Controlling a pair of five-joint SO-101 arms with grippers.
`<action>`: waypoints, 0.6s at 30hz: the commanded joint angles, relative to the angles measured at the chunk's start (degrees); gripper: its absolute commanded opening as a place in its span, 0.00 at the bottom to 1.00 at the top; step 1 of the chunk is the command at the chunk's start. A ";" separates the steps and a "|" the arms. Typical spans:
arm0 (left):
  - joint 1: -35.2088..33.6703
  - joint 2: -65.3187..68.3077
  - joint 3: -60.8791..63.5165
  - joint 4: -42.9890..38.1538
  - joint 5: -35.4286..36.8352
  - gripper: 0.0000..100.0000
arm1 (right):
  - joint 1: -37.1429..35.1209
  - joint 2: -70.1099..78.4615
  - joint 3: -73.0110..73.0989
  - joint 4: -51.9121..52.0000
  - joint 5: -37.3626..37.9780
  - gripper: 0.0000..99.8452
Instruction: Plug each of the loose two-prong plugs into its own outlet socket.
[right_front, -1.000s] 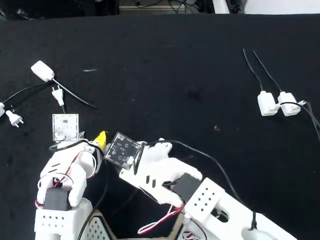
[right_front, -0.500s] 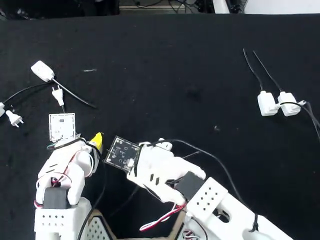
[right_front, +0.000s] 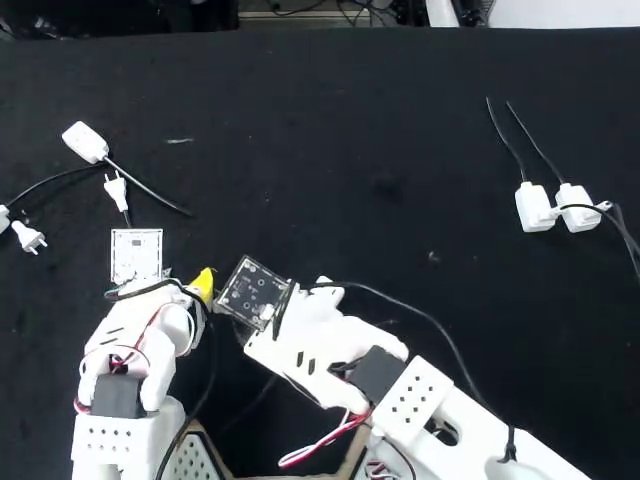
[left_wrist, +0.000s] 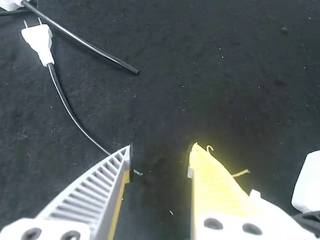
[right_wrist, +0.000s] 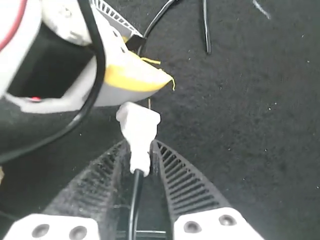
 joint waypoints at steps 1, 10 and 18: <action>1.10 0.35 -0.40 -0.79 -0.09 0.20 | 0.26 -1.80 -2.51 -2.02 -0.97 0.01; 1.36 0.26 0.40 -0.97 -0.35 0.20 | 0.18 -1.54 -5.23 -1.58 -4.48 0.01; 1.45 0.26 0.48 -0.97 -0.35 0.20 | 0.53 -1.63 -5.05 -2.02 -7.03 0.01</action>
